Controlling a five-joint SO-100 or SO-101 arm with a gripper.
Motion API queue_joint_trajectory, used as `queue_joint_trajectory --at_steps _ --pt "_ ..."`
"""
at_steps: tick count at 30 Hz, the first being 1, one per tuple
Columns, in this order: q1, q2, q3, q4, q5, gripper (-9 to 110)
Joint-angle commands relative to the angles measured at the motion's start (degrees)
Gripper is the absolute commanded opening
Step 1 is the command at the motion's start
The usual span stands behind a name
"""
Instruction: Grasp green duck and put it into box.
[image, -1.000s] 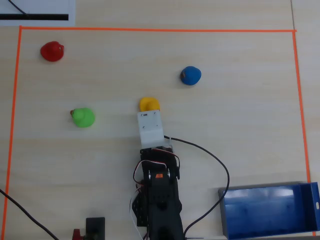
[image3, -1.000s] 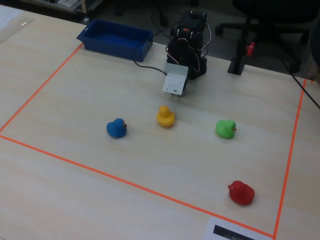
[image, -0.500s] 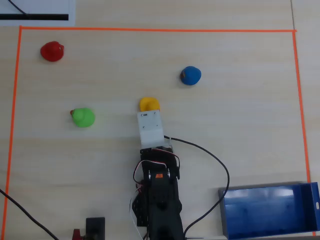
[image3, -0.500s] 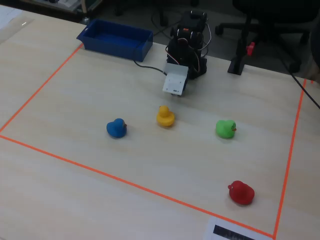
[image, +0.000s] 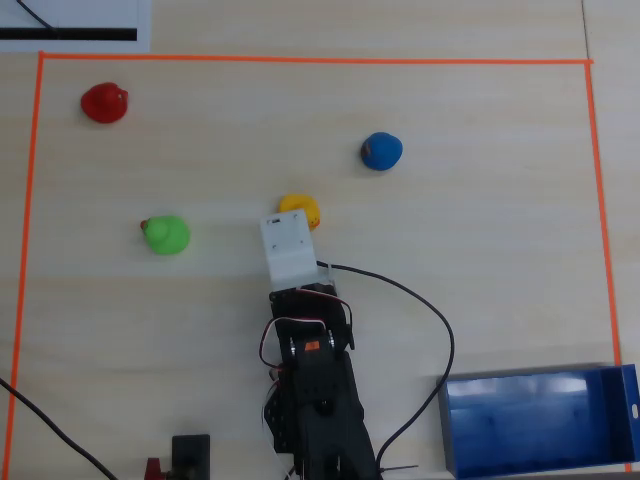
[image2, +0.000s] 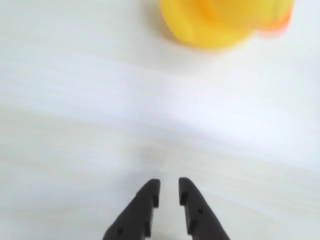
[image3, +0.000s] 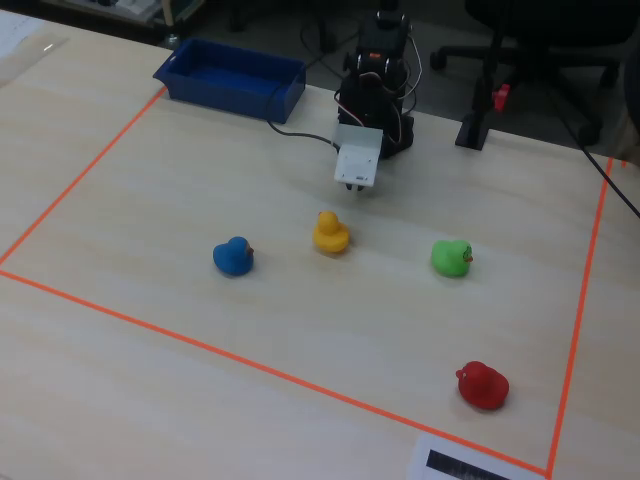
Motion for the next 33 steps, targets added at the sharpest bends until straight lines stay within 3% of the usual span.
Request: queue_joint_trajectory --at_steps 1,4,11,19,26,33 --pt "-5.63 -10.72 -14.33 -1.93 1.85 14" --pt "-8.17 -16.26 -20.13 -2.72 1.41 19" --pt "-14.50 -22.06 -25.40 -9.49 1.32 14" --pt "-26.89 -36.65 -33.84 -14.94 0.00 25" --pt "-28.39 -46.76 -34.45 -22.06 -2.02 36" --pt "-28.30 -59.06 -39.99 -30.94 -1.67 38"
